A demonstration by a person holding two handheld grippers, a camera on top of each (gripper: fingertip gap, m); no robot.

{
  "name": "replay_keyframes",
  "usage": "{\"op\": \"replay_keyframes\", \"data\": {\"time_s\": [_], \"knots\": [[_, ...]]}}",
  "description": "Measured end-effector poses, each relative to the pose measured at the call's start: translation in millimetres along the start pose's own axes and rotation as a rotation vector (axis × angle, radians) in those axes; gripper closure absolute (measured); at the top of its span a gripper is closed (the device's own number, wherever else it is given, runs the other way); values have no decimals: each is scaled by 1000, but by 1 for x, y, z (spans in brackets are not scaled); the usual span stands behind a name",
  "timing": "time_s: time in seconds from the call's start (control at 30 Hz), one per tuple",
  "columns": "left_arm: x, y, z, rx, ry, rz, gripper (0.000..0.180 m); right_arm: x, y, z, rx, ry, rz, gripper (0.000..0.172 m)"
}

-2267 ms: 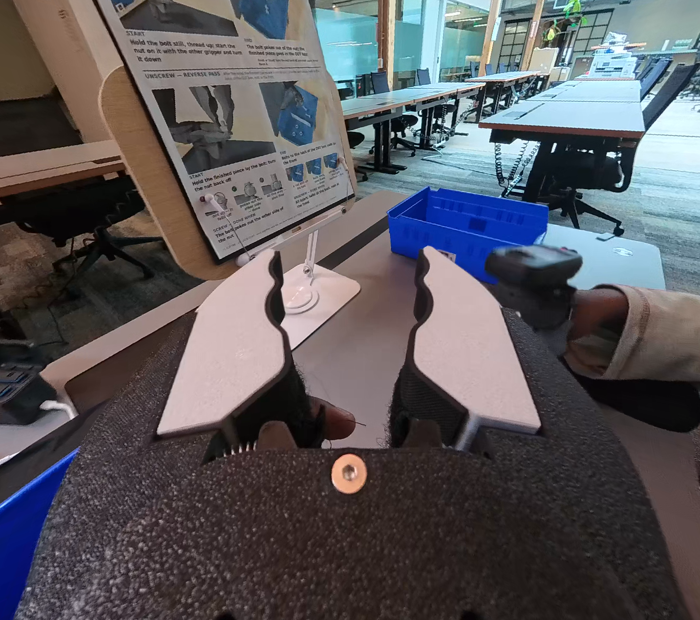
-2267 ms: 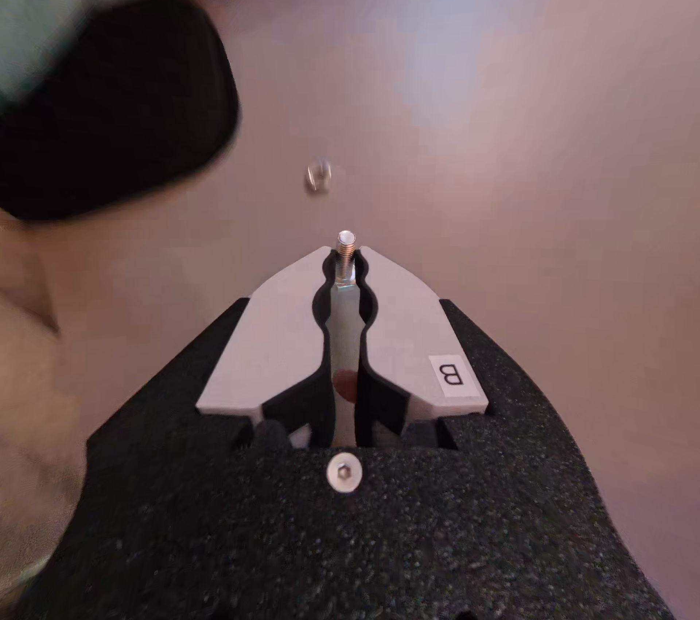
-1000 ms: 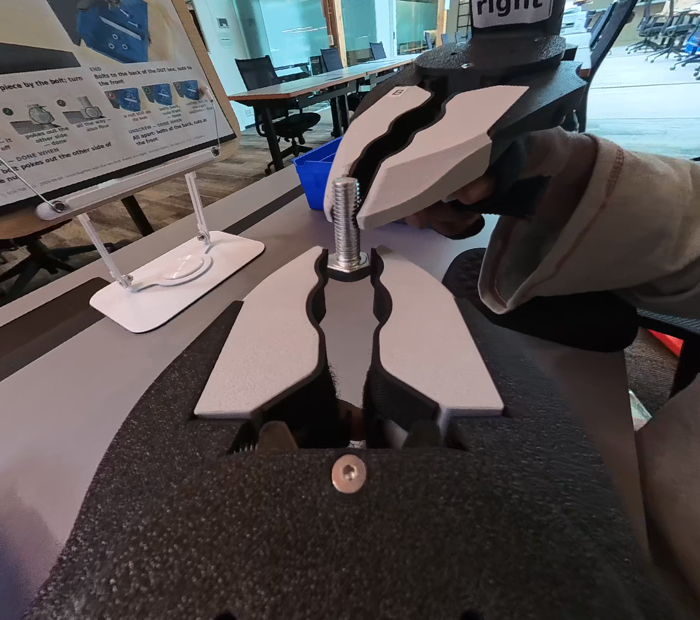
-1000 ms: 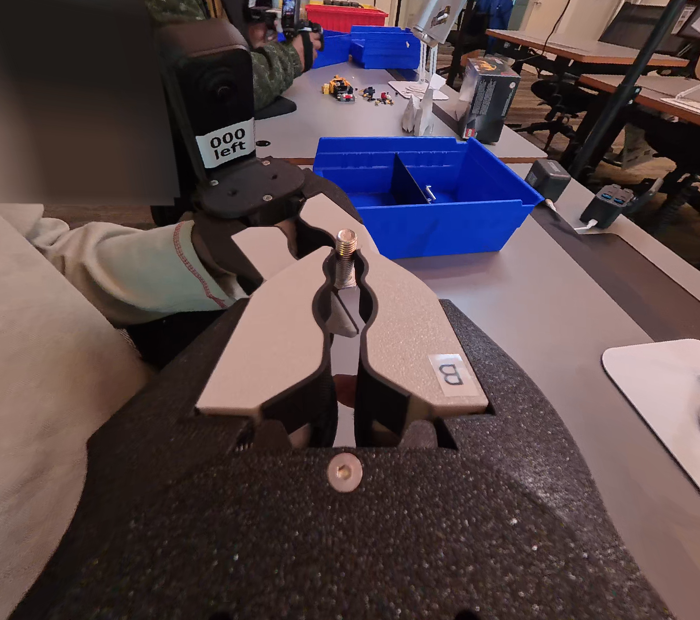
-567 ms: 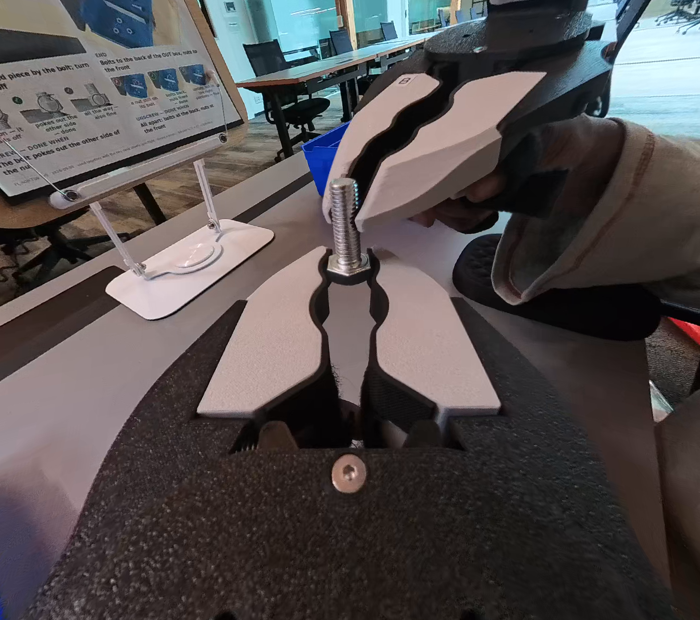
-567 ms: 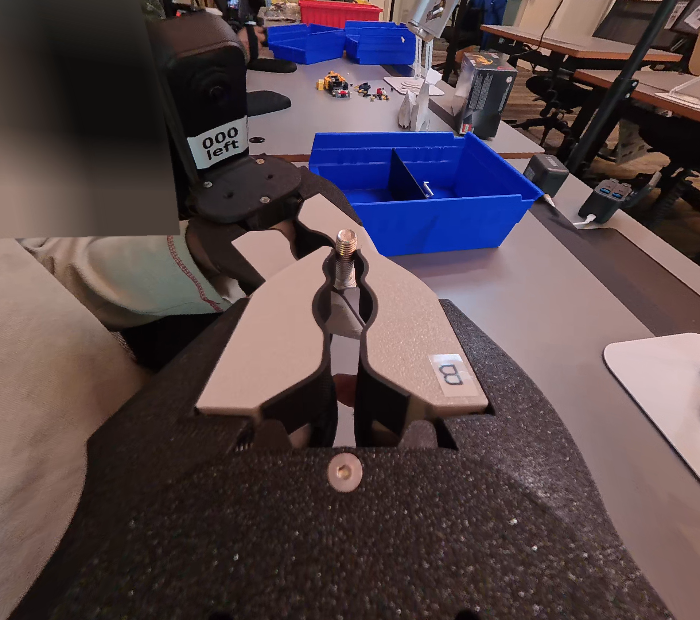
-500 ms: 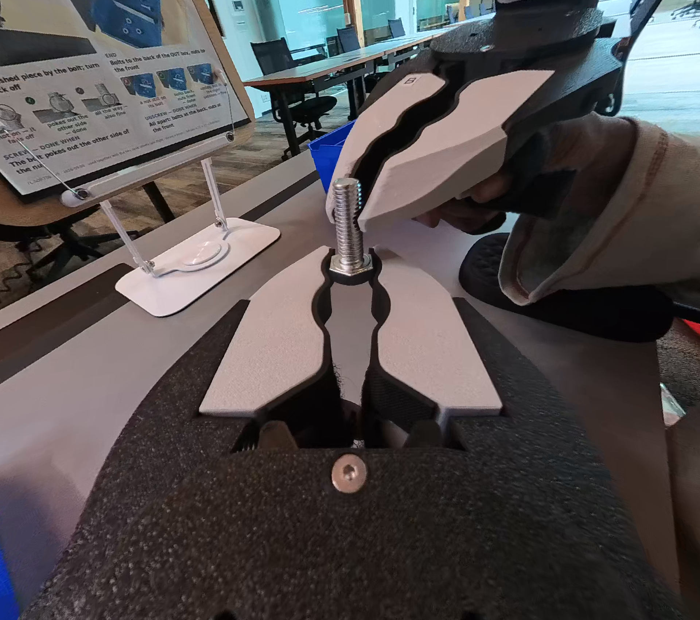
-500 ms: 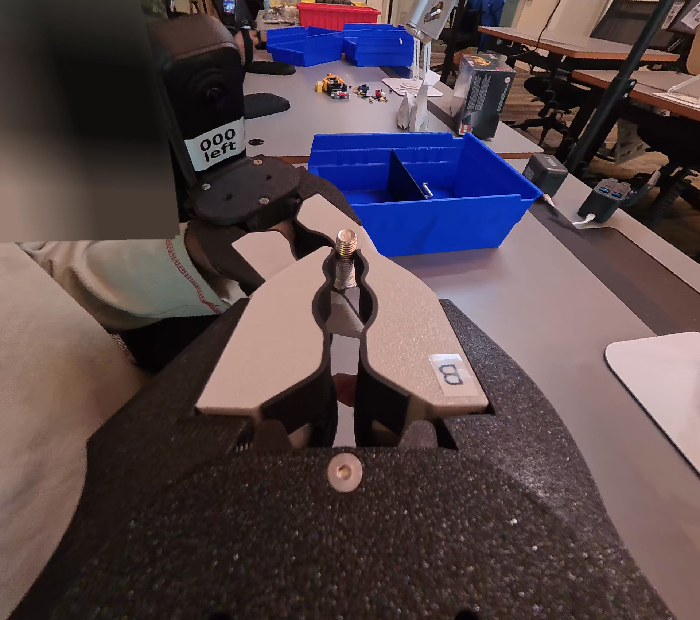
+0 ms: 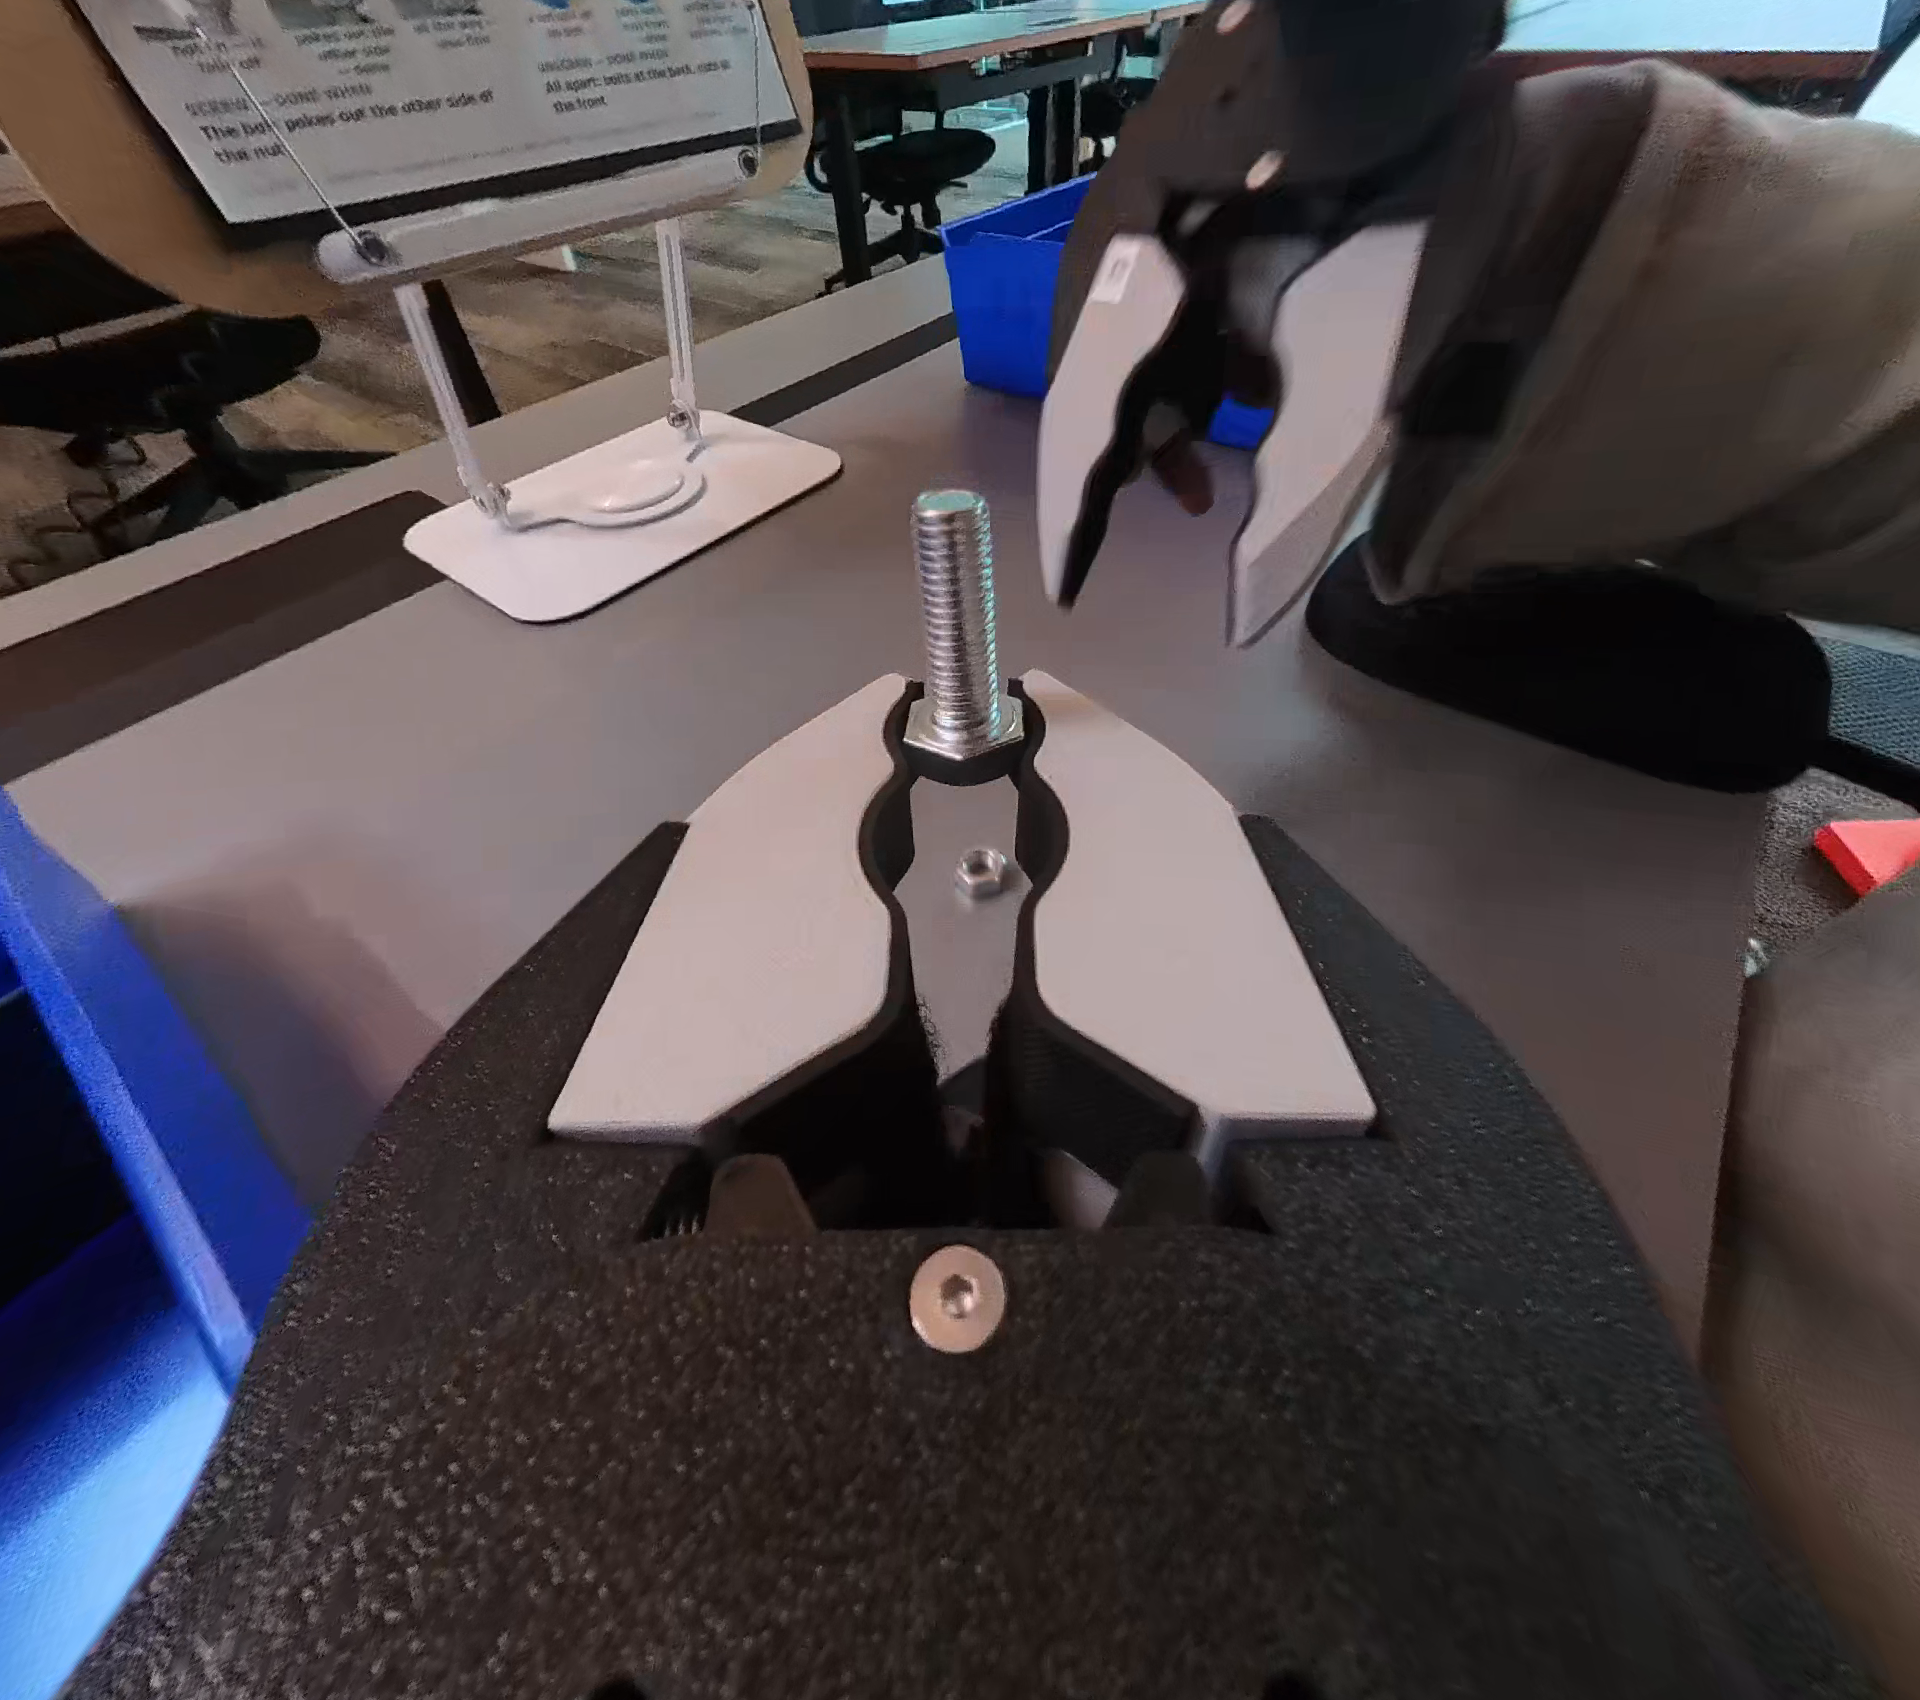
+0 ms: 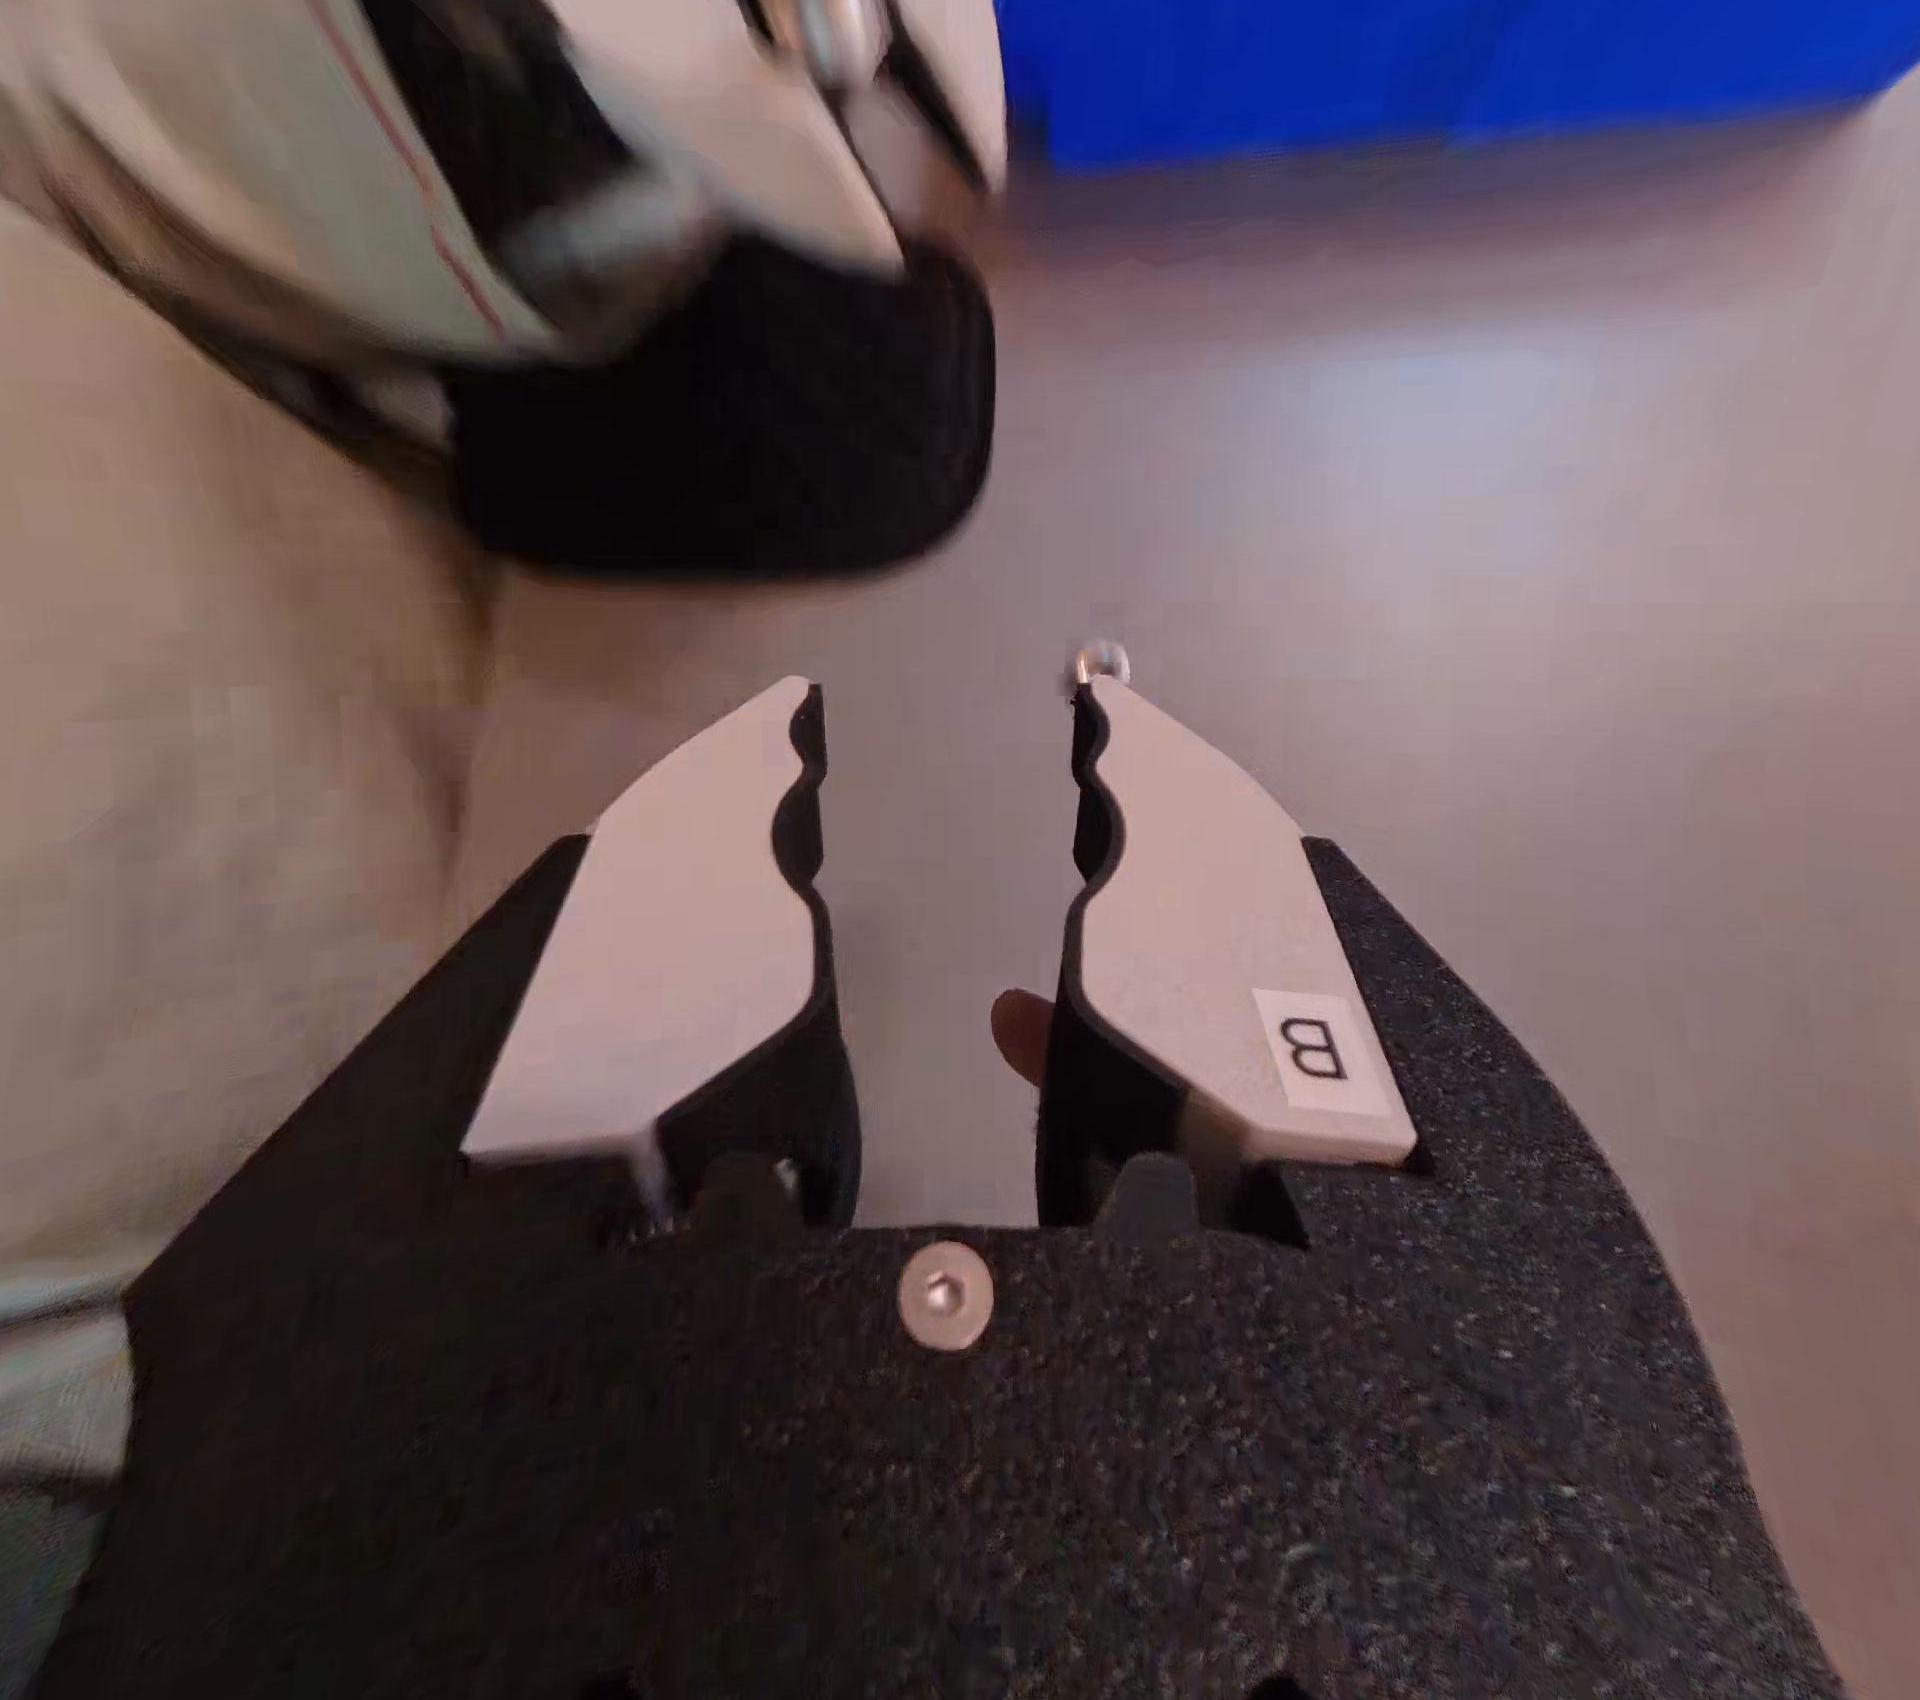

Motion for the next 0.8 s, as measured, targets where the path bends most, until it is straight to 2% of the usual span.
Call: {"op": "replay_keyframes", "data": {"time_s": [0.03,0.1,0.17,0.33,0.6,0.67,0.8], "knots": [[3,-3,1,5,0,-1,165,11,11,7,-10,-21,-104,127],[9,-4,5,7,11,-12,165,25,34,20,-36,-50,-216,134],[15,-3,8,8,20,-22,165,31,52,30,-60,-59,-256,139],[27,-6,9,8,-10,-26,165,35,73,40,-56,-149,-357,139],[36,-12,4,5,-32,-27,165,36,90,43,-78,-208,-422,146],[37,-12,3,4,-31,-31,165,38,93,43,-80,-227,-443,154],[36,-10,4,46,-36,-26,165,30,83,40,-81,-262,-406,155]]}}
Point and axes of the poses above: each gripper's, where its closed fingertips meet, y out along the fingers, x out of its underside, z = x × y across the jaws, the point moved 6 cm from there along -y, back along the fingers, and after that the axes turned 11 degrees about z, right-handed, at the moved point
